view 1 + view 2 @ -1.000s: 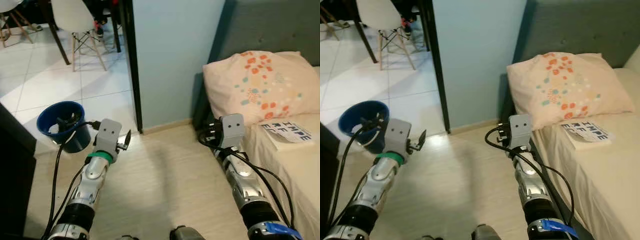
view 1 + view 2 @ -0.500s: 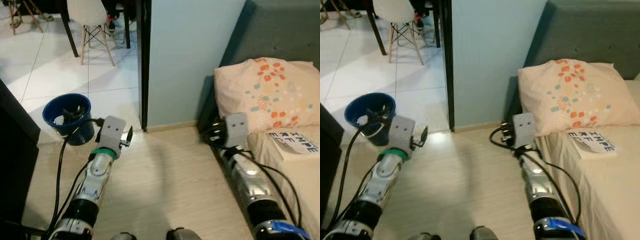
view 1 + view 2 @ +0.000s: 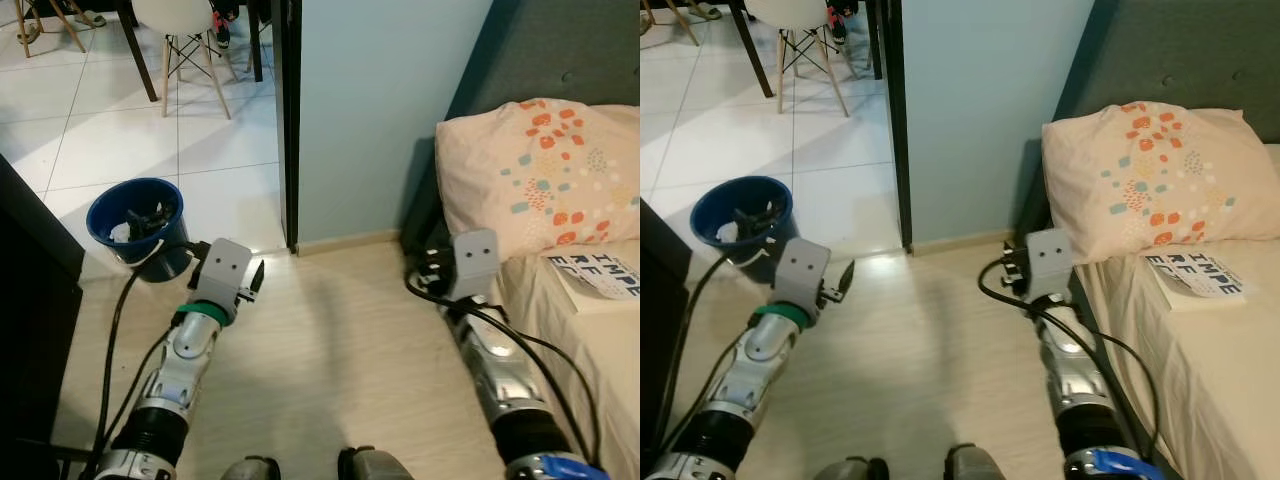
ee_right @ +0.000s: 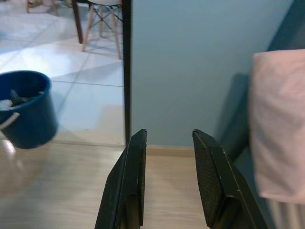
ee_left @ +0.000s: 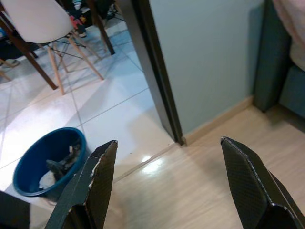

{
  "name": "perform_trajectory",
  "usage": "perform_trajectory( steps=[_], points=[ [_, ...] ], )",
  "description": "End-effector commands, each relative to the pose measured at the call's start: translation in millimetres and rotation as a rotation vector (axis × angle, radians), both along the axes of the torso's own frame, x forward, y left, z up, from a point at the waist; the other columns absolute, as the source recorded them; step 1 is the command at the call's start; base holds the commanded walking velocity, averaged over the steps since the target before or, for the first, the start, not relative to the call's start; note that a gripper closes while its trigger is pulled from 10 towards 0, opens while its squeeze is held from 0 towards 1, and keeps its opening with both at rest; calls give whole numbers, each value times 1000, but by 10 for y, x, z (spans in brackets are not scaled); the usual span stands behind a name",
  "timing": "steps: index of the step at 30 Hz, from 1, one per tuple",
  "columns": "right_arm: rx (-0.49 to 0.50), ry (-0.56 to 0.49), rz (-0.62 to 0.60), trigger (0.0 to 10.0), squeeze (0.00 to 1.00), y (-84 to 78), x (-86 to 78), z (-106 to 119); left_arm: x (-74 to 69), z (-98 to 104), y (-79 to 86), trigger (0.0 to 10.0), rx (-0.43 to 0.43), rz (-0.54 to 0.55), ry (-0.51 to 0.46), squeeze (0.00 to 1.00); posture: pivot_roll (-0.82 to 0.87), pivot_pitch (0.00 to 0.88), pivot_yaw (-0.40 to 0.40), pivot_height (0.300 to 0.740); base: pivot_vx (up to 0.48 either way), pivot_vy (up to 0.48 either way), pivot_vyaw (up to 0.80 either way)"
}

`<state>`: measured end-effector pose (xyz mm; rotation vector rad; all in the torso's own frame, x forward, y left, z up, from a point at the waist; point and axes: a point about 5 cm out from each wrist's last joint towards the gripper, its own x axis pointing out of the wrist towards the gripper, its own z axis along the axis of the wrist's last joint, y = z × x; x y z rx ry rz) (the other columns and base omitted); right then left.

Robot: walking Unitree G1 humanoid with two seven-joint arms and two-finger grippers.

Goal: Clean up the room

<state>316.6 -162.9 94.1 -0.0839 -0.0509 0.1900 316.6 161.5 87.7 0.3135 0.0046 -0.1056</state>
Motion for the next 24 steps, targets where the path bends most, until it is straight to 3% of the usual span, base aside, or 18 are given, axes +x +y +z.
perform_trajectory(
  steps=[1, 3, 7, 15, 19, 24],
  points=[
    [11, 36, 5, 10000, 0, 25, -32, -80, -38, -49, 56, 10000, 10, 21, 18, 0, 12, 108, 16, 740, 0, 0, 0],
    [17, 34, 54, 10000, 0, 159, -26, -69, -44, -31, 153, 10000, 6, 62, 8, 0, -17, 83, 5, 740, 0, 0, 0],
    [27, 30, 71, 10000, 0, 207, -37, -48, -67, -61, 183, 10000, 11, 66, 17, 0, -25, 74, 12, 740, 0, 0, 0],
    [24, 14, 90, 10000, 0, 258, -30, 4, -24, -13, 43, 10000, 19, 2, 13, 0, -15, 52, 40, 740, 0, 0, 0],
    [-11, 31, 117, 10000, 0, 203, -97, -74, -20, 13, -97, 10000, 8, -35, 10, 0, -21, 46, 42, 740, 0, 0, 0],
    [-15, 20, 93, 10000, 0, 150, -68, -30, -23, 22, -133, 10000, -6, -42, 7, 0, -34, 45, 45, 740, 0, 0, 0]
  ],
)
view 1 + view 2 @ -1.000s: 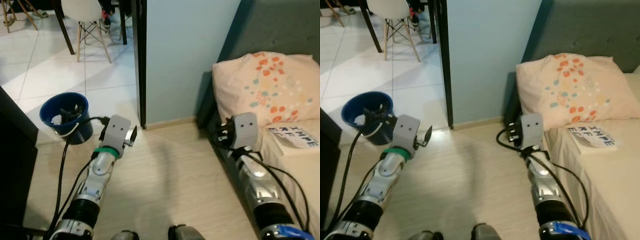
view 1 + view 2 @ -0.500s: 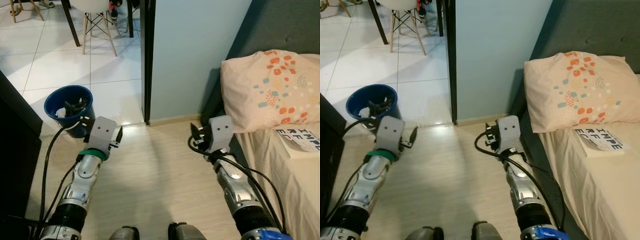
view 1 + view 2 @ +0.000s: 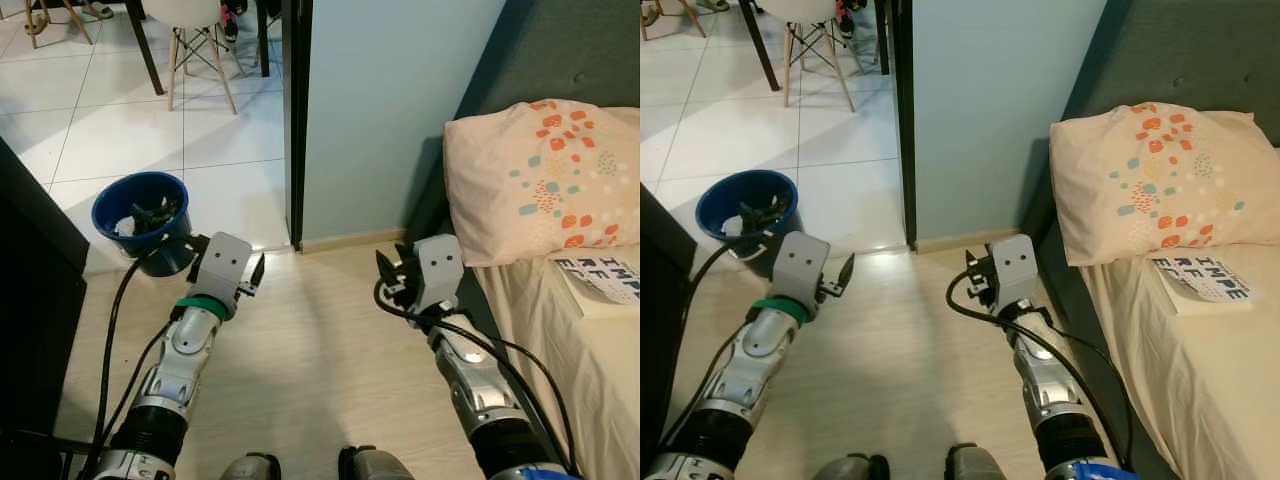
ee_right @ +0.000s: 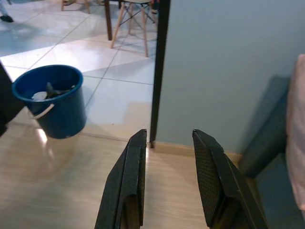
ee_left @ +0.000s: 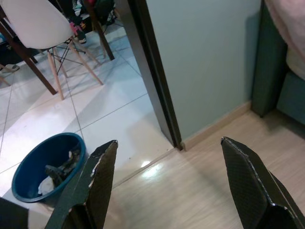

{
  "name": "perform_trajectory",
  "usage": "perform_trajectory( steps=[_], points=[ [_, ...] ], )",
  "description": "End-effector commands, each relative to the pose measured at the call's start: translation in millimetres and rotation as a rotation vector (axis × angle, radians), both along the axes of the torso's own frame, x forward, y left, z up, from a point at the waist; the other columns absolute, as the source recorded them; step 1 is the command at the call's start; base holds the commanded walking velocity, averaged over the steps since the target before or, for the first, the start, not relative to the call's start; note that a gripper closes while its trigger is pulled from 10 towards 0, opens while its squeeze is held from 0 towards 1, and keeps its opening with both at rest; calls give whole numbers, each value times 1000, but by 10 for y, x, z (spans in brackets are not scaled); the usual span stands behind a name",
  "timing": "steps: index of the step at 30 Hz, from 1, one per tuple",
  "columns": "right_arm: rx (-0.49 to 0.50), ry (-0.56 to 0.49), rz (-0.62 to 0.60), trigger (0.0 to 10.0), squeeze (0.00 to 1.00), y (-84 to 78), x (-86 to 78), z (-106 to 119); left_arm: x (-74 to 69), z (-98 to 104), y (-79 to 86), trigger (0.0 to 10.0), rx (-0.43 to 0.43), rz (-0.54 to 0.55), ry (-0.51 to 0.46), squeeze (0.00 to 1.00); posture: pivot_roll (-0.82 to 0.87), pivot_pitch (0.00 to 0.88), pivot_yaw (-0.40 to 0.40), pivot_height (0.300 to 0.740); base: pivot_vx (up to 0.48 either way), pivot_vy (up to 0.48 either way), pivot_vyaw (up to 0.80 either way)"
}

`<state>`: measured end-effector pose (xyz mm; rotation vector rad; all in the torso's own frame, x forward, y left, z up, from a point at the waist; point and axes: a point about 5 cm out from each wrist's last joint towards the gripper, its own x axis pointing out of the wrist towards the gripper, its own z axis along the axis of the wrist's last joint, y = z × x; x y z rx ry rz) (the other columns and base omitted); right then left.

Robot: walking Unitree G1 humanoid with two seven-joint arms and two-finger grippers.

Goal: Clean up the room

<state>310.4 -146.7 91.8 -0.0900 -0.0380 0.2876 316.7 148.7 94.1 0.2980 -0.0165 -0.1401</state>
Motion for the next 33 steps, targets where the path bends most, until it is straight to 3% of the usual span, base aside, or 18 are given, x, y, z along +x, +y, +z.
perform_trajectory(
  steps=[1, 8, 22, 26, 33],
  points=[
    [-3, -5, -18, 10000, 0, -38, 13, 23, -31, -47, -21, 10000, -2, -6, 24, 0, -42, 51, 46, 740, 0, 0, 0],
    [23, -42, -101, 10000, 0, -121, 105, 144, -91, -157, -97, 10000, -4, -20, 55, 0, -59, 28, 38, 740, 0, 0, 0],
    [26, -23, -37, 10000, 0, -39, 112, 138, -130, -152, -116, 10000, -35, 13, 42, 0, -48, 0, -20, 740, 0, 0, 0],
    [21, -20, -14, 10000, 0, 43, 133, 115, -144, -134, -77, 10000, -16, 7, 30, 0, -22, 0, -16, 740, 0, 0, 0],
    [81, -14, -112, 10000, 0, -52, 70, 76, -196, -169, 11, 10000, -4, 4, 52, 0, -49, 0, 18, 740, 0, 0, 0]
  ],
)
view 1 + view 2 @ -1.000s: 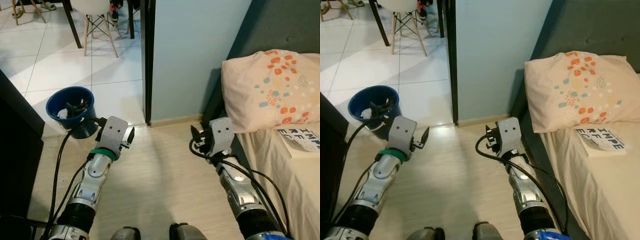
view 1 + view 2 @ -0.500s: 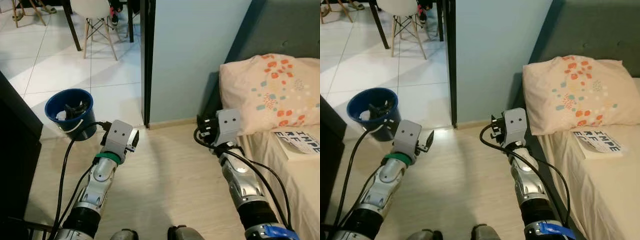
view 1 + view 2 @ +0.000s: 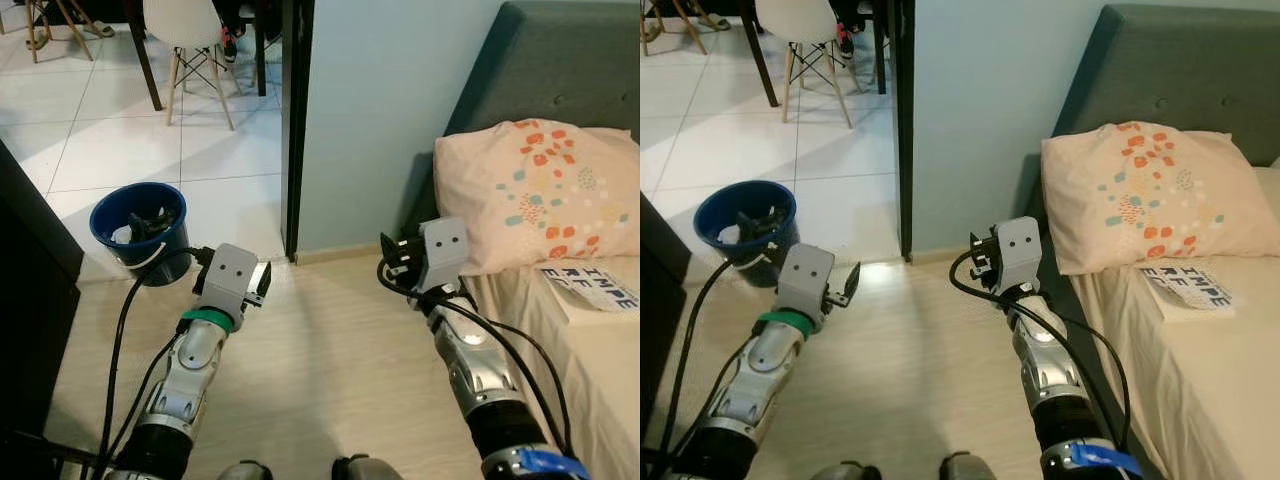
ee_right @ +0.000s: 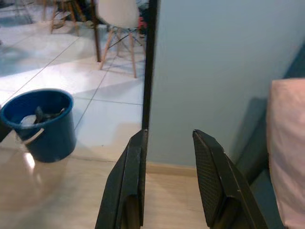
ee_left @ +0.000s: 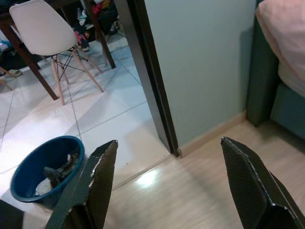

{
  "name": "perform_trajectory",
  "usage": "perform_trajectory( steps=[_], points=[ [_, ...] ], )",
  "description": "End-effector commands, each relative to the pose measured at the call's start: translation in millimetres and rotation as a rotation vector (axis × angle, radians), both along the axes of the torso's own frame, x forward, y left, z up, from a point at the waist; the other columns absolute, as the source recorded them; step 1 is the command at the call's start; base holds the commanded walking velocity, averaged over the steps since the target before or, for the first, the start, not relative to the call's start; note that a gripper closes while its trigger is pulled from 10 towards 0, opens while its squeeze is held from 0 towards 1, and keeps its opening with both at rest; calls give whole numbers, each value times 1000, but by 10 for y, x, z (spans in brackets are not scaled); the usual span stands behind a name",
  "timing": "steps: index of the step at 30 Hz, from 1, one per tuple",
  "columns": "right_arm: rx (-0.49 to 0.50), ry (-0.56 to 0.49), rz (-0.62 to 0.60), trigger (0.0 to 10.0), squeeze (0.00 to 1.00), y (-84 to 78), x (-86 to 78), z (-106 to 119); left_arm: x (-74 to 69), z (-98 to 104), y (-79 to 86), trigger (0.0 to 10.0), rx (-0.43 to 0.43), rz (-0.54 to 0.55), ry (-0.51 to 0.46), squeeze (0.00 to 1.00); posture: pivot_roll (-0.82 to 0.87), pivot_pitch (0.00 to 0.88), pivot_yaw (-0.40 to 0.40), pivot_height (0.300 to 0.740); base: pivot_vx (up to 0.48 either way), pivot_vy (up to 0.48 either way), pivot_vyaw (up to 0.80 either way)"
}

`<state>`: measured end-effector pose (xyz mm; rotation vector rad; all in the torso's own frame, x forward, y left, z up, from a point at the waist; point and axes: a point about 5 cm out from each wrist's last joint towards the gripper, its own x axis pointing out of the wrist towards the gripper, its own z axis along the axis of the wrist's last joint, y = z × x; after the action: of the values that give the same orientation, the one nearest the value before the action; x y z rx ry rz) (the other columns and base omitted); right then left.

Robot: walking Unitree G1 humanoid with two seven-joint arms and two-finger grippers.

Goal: Clean up the room

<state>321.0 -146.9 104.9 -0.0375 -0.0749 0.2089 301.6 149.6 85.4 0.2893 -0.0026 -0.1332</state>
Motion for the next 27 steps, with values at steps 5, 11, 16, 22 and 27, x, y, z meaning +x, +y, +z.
perform_trajectory(
  steps=[5, 11, 16, 22, 27],
  points=[
    [32, 42, -18, 10000, 0, -15, -101, -125, -59, -50, 22, 10000, -6, 0, 29, 0, -45, 7, 20, 740, 0, 0, 0],
    [22, 67, 7, 10000, 0, 48, -146, -205, -114, 18, 26, 10000, 4, -18, 6, 0, -49, 8, 12, 740, 0, 0, 0],
    [17, 48, 32, 10000, 0, 119, -108, -150, -123, 4, -32, 10000, 14, -32, 10, 0, -65, 0, 15, 740, 0, 0, 0],
    [23, 42, 26, 10000, 0, 167, -72, -130, -85, 27, -163, 10000, 10, -49, -4, 0, -54, 0, 9, 740, 0, 0, 0],
    [58, 55, 15, 10000, 0, 190, -54, -136, -78, 56, -223, 10000, 7, -57, -16, 0, -52, 0, 1, 740, 0, 0, 0]
  ],
)
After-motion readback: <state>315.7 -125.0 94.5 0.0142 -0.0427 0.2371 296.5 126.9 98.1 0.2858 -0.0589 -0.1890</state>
